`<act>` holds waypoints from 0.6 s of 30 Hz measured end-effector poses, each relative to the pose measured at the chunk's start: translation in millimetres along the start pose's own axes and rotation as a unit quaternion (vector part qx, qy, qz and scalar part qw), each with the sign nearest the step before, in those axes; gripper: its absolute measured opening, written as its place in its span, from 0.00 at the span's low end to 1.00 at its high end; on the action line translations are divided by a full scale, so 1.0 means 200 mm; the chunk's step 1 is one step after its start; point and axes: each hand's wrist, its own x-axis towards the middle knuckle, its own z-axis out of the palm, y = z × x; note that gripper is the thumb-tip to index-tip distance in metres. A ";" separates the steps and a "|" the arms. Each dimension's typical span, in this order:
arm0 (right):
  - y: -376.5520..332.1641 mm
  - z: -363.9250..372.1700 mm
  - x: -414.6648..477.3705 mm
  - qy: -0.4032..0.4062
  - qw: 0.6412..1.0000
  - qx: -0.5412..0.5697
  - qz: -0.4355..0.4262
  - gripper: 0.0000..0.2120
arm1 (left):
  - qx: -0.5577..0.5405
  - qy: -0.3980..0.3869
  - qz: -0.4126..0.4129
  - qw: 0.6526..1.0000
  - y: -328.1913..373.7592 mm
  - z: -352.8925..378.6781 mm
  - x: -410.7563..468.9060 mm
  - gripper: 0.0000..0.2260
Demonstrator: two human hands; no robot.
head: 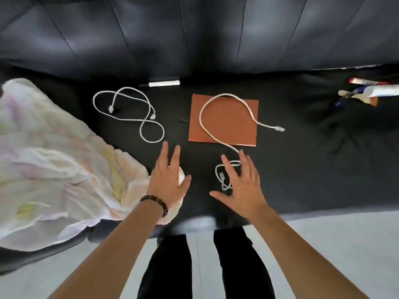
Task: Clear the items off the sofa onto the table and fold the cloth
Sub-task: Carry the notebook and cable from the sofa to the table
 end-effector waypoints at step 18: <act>0.14 0.20 0.08 0.046 0.996 0.063 -0.034 0.49 | 0.161 0.123 0.201 0.958 0.06 0.28 0.59 0.27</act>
